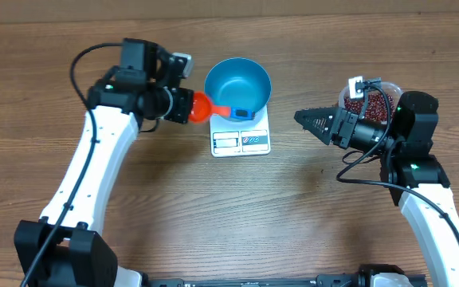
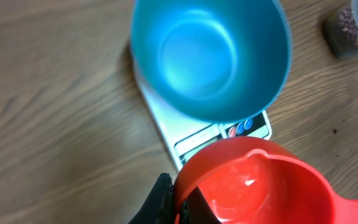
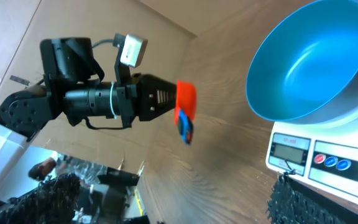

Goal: Scoop item into bowl and weigh 150g on scale
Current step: 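Reach the right gripper to the scoop's blue handle and grasp it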

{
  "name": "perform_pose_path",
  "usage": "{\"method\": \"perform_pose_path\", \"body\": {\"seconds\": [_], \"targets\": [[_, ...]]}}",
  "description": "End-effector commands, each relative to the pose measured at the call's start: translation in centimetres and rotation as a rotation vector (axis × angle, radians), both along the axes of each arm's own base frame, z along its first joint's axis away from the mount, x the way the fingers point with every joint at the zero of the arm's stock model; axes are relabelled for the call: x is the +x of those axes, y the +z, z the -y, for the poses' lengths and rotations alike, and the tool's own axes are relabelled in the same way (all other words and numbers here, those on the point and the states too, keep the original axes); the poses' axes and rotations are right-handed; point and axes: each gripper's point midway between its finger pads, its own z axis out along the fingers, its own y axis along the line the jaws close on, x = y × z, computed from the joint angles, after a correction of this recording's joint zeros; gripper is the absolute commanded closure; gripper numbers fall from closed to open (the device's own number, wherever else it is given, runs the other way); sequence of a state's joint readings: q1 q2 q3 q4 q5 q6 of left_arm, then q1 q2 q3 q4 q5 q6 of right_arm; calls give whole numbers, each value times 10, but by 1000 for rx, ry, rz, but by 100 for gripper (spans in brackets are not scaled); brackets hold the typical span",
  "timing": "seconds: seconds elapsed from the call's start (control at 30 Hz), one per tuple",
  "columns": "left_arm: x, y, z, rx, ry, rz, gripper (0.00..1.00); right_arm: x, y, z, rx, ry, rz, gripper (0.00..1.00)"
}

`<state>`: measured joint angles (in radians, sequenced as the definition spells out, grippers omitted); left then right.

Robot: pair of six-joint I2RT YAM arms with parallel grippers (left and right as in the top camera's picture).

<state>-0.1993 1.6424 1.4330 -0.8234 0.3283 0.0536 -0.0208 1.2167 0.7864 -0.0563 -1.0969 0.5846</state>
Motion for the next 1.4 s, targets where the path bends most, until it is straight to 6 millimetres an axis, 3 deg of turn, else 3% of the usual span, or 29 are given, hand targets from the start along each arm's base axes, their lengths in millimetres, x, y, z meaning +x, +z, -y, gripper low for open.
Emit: {"method": "perform_pose_path", "body": {"seconds": [0.0,0.3,0.63,1.0,1.2,1.37], "targets": [[0,15,16,14,-51,70,96,-4,14,-13,12,45,19,0],[-3,24,54,-70,-23,65,96,-4,8,-32,-28,37,20,0],[-16,32,88,-172,-69,32,96,-3,7,-32,-35,25,20,0],[-28,32,106,-159,-141,43,96,-2,7,-32,-35,25,20,1],[-28,31,107,-149,-152,50,96,-3,7,-32,-35,25,20,28],[-25,24,103,-121,-134,42,96,-3,7,-32,-35,25,20,43]]}}
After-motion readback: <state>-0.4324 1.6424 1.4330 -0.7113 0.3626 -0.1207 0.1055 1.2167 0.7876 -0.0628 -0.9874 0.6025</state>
